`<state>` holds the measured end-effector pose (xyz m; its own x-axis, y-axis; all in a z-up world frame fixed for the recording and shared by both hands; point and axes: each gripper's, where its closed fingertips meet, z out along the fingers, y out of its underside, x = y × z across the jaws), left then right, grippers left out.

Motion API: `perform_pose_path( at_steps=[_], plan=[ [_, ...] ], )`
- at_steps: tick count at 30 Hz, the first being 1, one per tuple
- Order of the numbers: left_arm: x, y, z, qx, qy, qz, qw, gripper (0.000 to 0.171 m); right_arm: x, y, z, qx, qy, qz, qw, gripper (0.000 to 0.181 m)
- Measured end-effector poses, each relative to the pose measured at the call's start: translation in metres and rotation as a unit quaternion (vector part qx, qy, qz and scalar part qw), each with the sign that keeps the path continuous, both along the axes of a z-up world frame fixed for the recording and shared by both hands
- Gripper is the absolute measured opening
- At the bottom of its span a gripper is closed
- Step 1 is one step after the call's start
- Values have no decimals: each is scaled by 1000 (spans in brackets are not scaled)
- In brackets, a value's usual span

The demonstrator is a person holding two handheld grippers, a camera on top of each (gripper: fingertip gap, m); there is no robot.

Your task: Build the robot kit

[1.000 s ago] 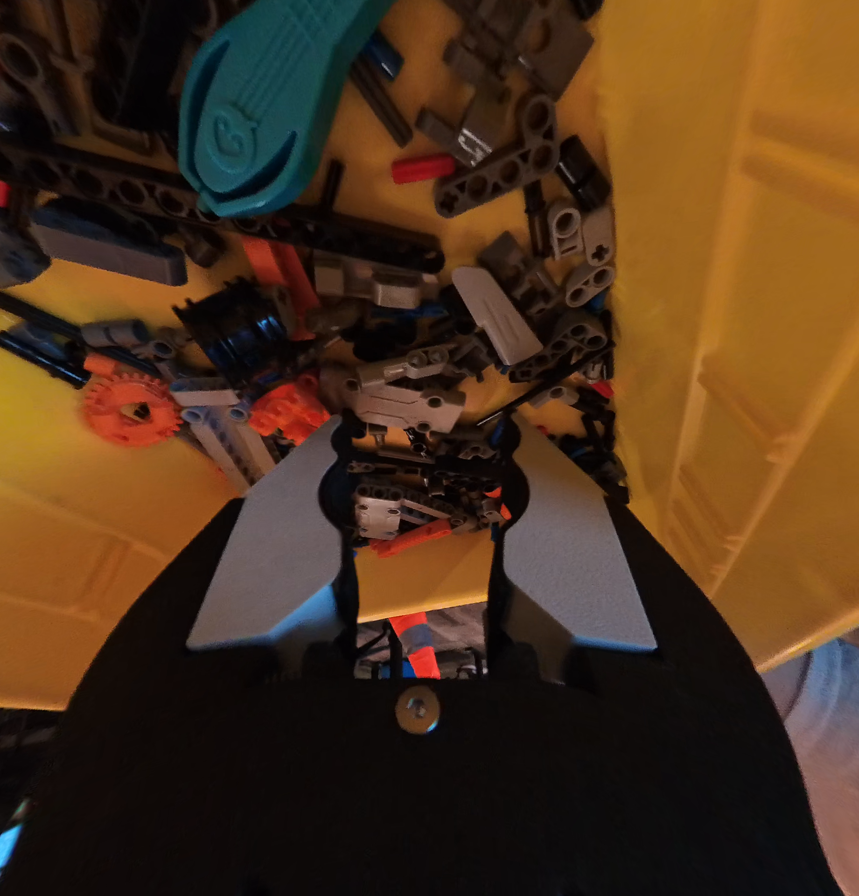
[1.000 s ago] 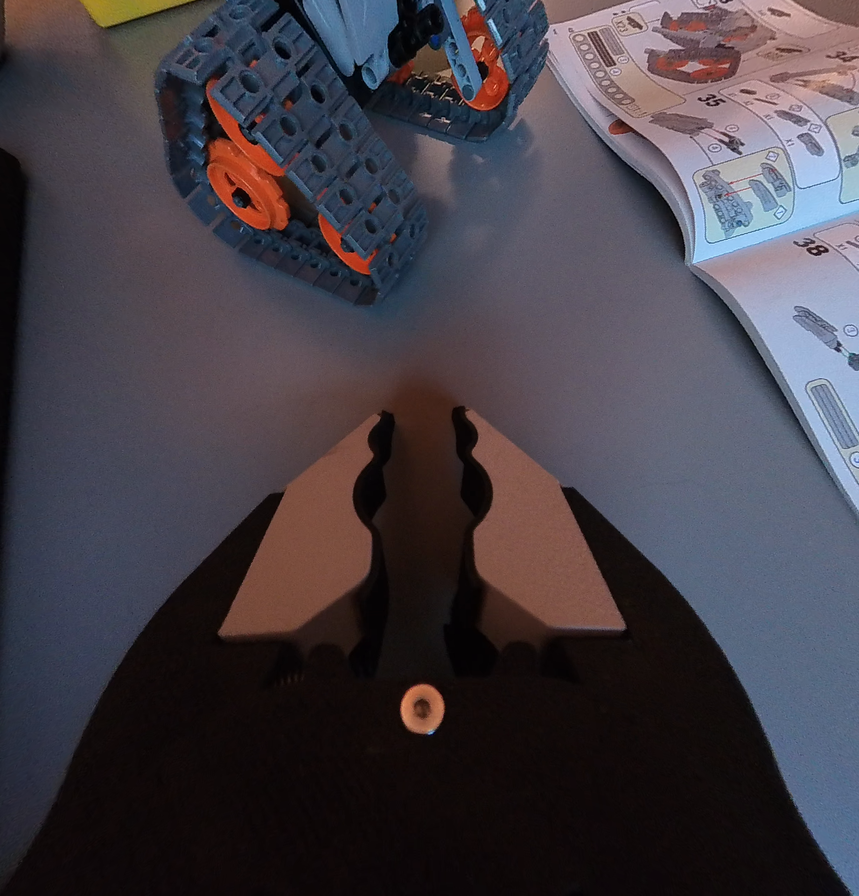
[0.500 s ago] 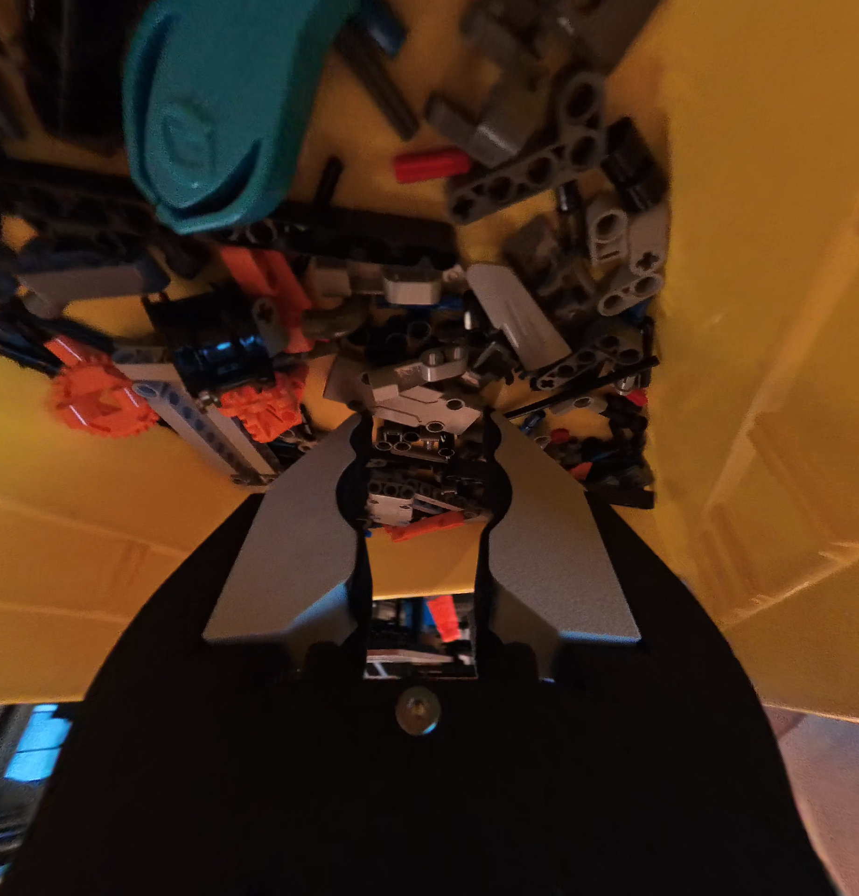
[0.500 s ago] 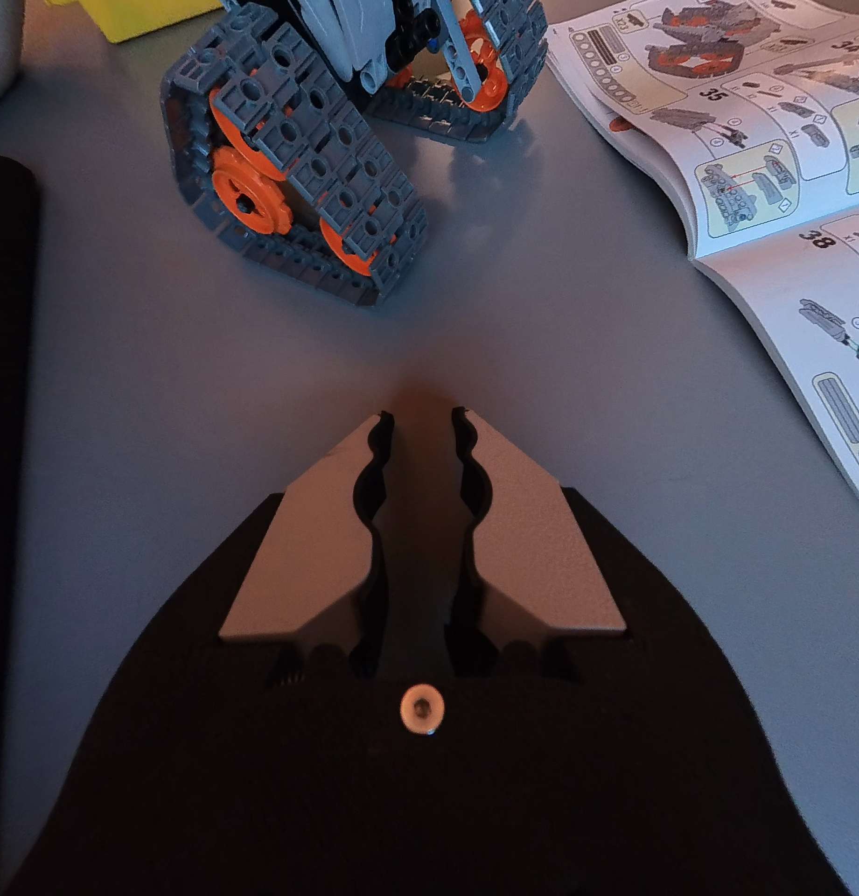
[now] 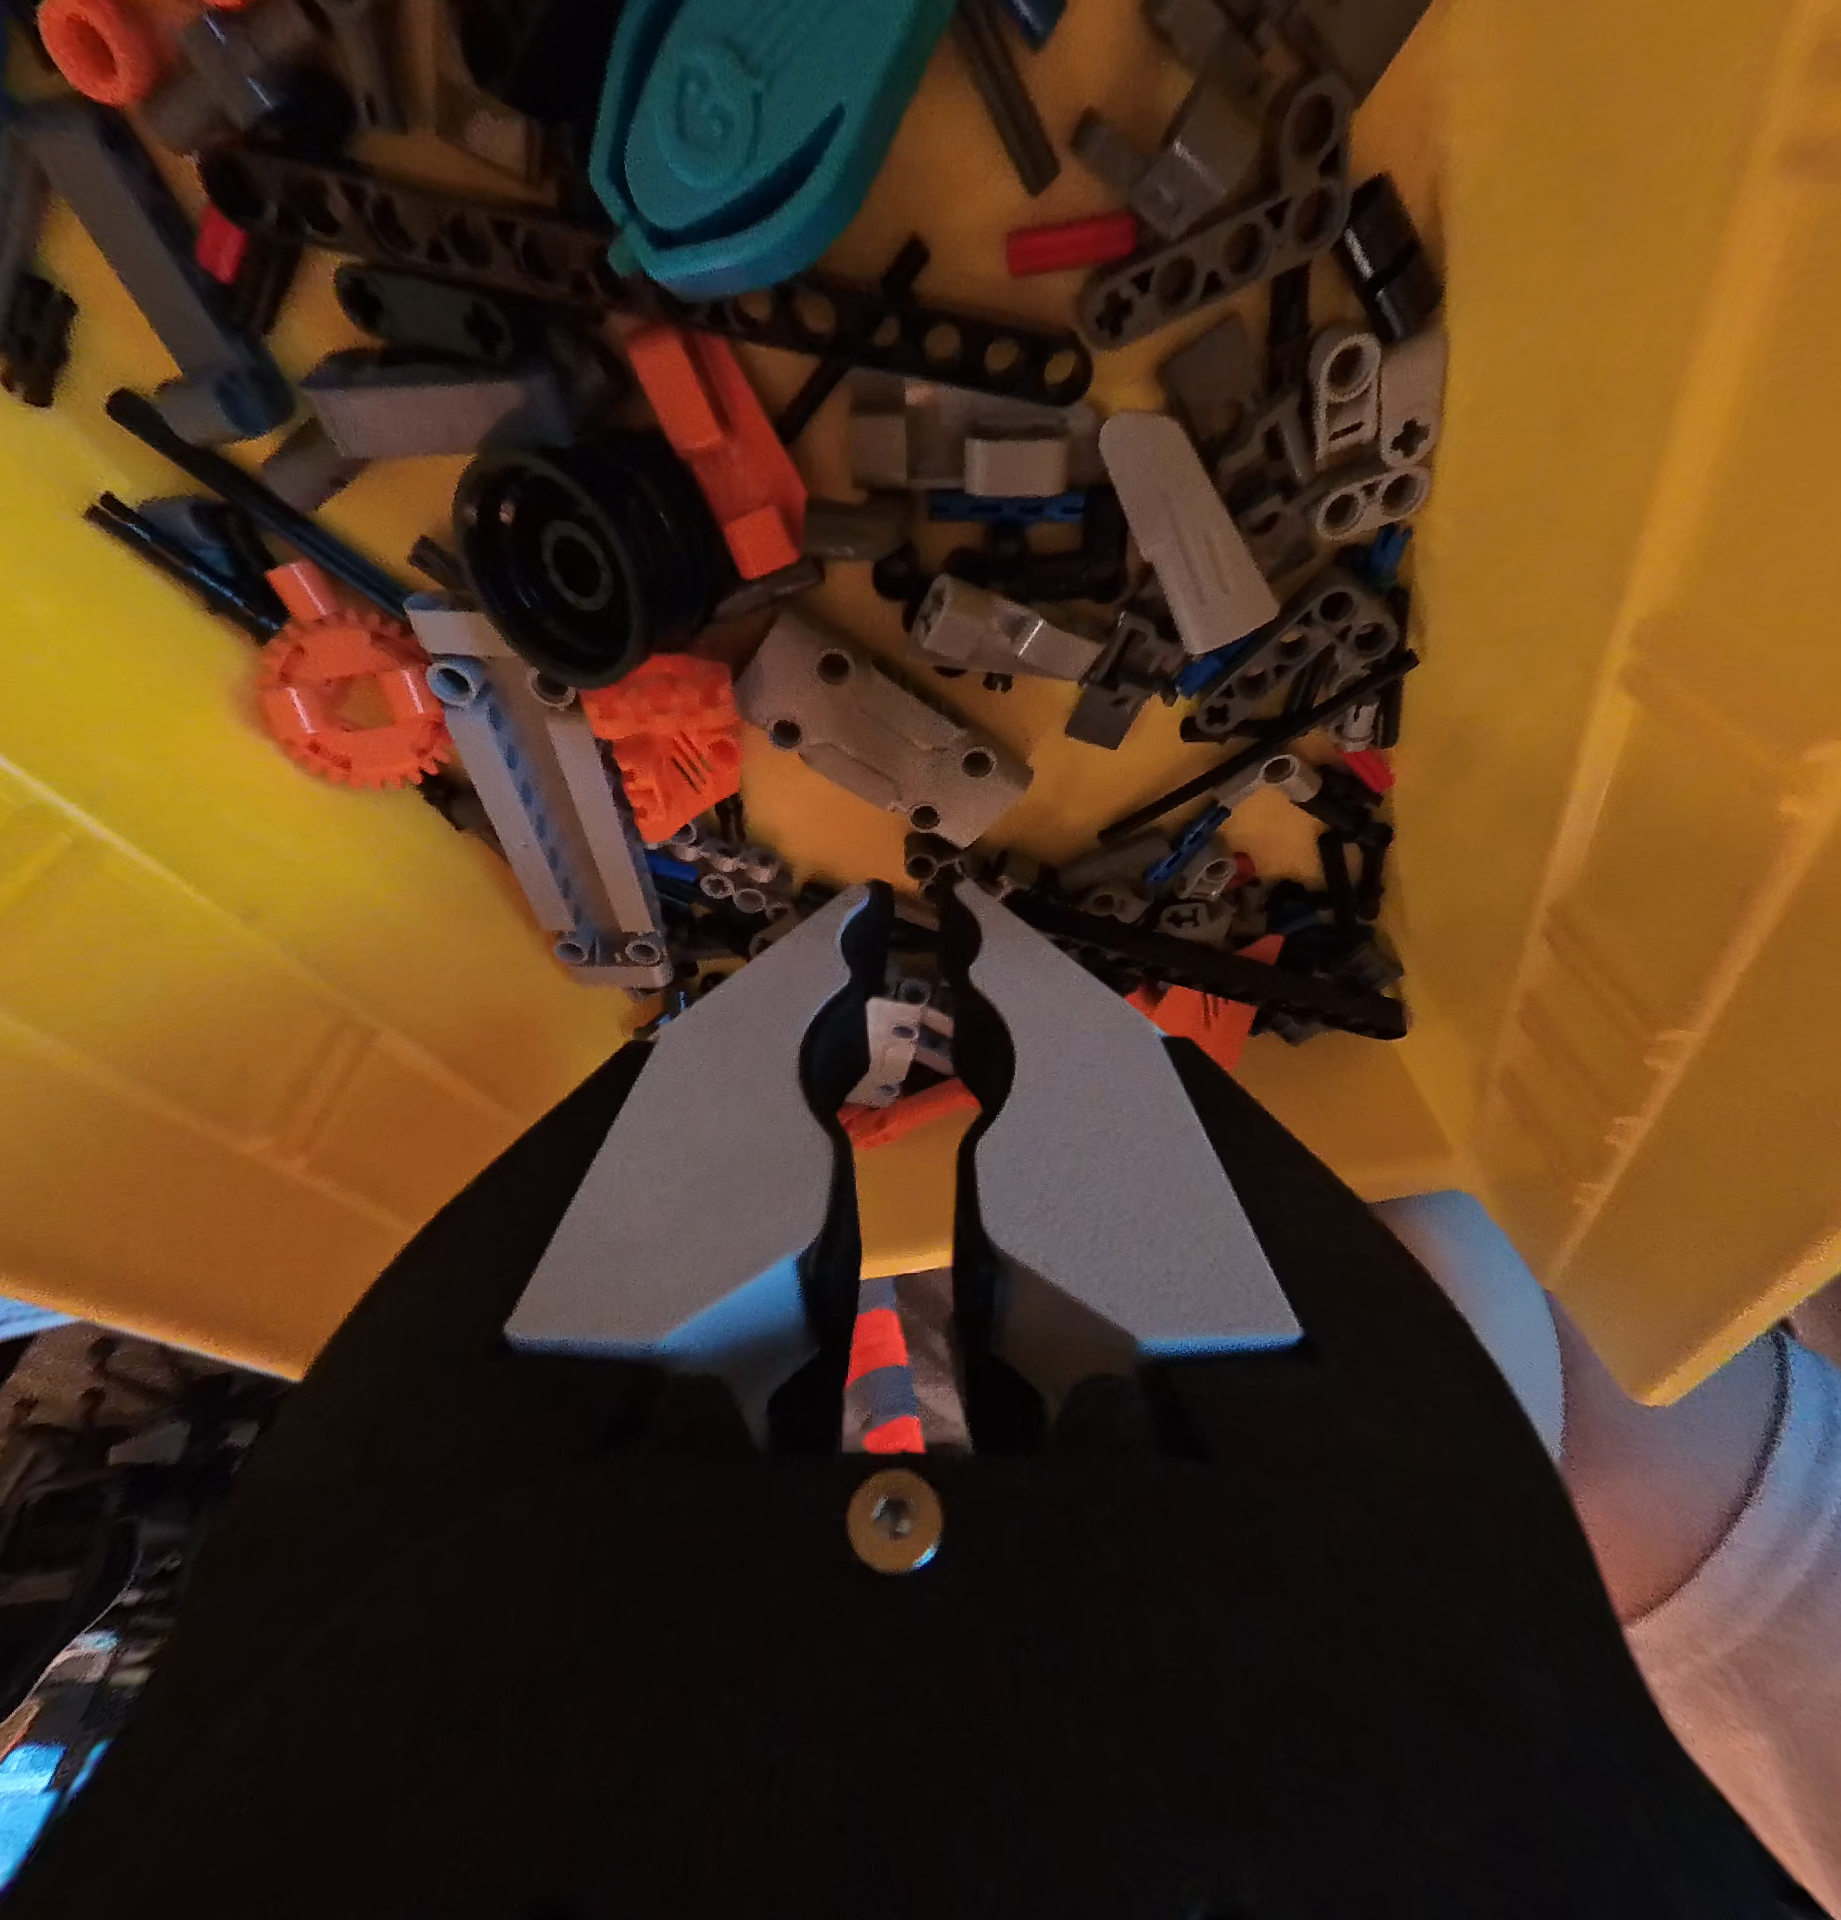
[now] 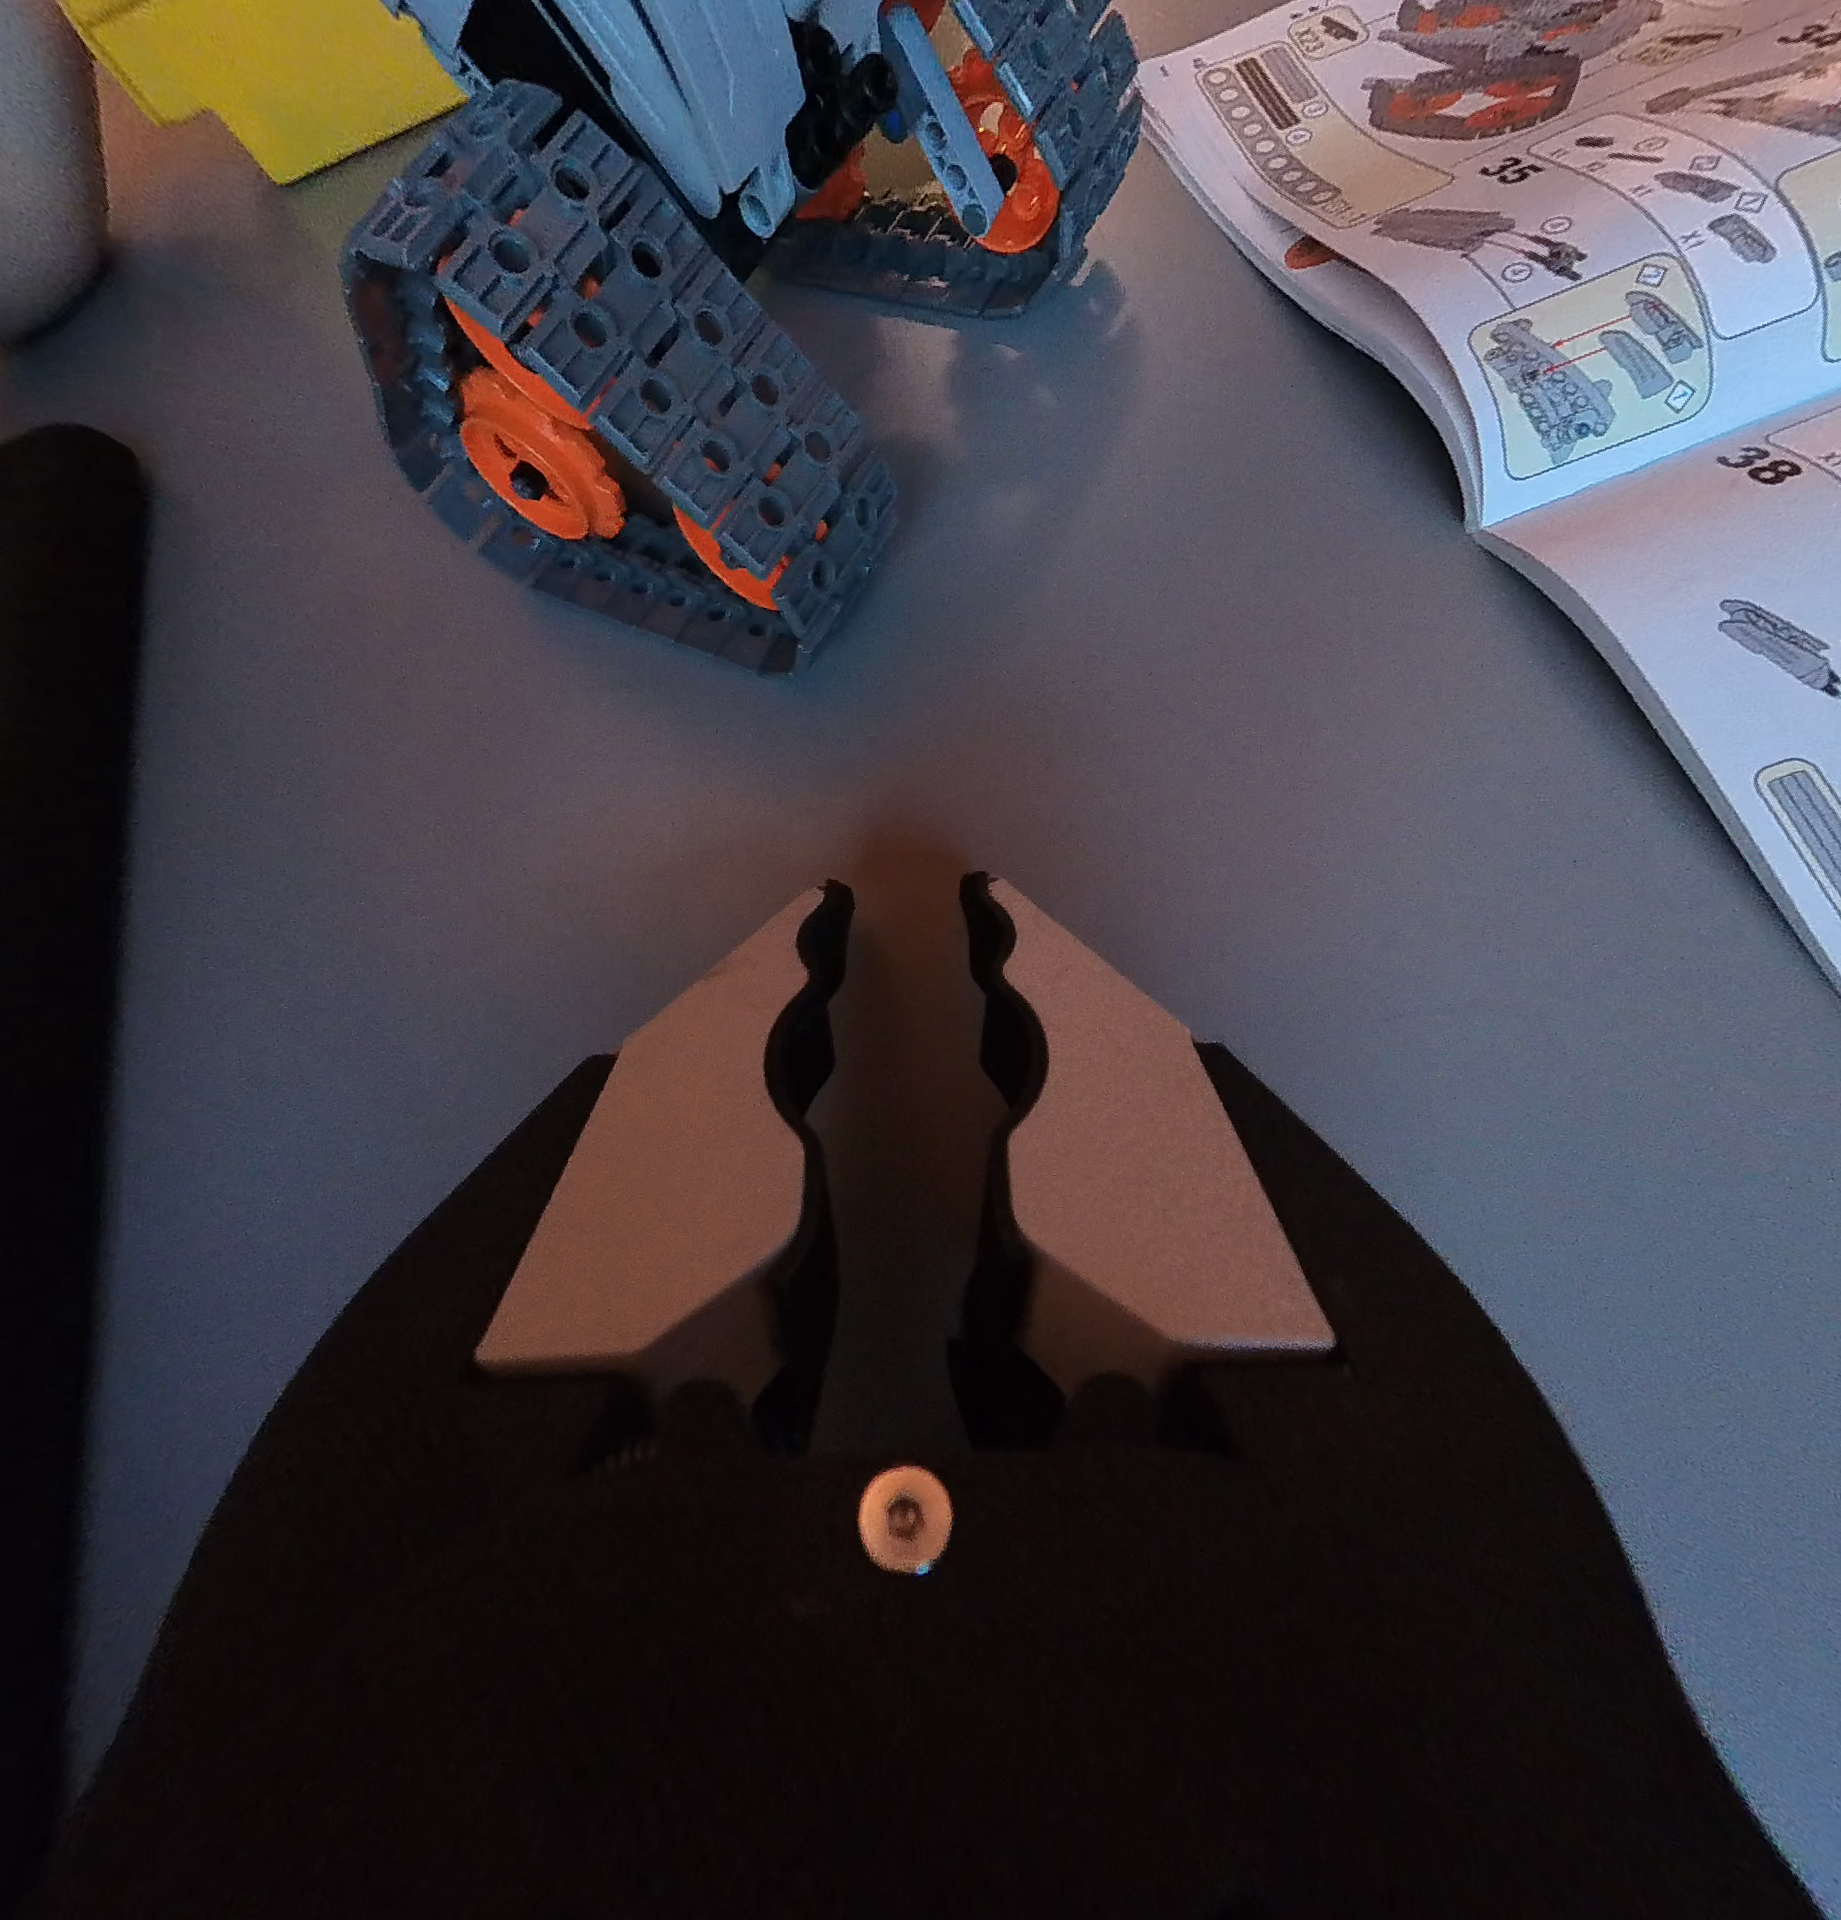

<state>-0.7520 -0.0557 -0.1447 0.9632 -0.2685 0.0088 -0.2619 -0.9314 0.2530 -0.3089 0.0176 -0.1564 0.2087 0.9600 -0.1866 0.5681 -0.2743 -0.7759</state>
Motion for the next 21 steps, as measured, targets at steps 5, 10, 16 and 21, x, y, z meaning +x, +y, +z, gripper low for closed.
perform_pose_path(
  at_steps=[5, 10, 16, 21],
  plan=[
    [4, 5, -9, -19, -11, 87, 996, 37, 0, 0, 1, -17, 7, -2, 1000, 23],
    [2, 3, -20, -54, -4, 167, 984, 48, 0, 0, 1, -16, 7, -1, 1000, 23],
    [2, -9, -20, -90, 11, 112, 990, 22, 0, -1, 1, -17, 8, 1, 1000, 23],
    [8, -5, 1, -24, -48, 71, 996, 21, 1, -1, 1, -18, 8, 1, 1000, 23]
  ],
)
